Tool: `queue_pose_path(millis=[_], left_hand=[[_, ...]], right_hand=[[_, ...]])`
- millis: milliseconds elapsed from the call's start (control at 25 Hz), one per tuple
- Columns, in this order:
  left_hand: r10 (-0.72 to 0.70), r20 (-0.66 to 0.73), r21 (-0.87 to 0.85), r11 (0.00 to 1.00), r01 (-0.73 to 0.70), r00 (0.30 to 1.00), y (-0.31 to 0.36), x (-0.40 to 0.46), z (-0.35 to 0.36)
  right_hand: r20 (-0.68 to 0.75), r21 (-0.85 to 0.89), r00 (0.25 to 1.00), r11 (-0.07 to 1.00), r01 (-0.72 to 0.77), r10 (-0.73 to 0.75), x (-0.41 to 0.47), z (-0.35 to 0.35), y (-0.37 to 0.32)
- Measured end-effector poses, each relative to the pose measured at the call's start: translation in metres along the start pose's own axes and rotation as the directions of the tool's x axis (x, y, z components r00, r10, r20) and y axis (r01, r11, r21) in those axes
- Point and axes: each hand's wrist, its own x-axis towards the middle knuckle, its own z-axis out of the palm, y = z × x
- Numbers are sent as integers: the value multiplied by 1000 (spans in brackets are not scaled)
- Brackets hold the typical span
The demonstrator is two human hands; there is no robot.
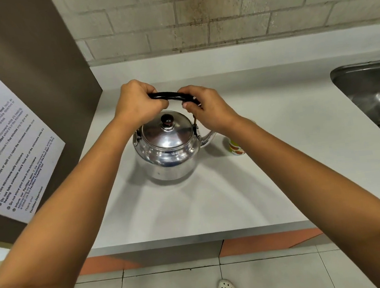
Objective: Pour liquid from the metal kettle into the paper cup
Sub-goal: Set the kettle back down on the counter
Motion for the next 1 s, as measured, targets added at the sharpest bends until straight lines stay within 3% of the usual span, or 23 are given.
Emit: queue_pose_path(millis=[1000], left_hand=[[-116, 7, -137, 984, 116, 993, -50, 3, 22]], right_hand=[[49, -28, 998, 999, -35, 37, 11, 32, 17]])
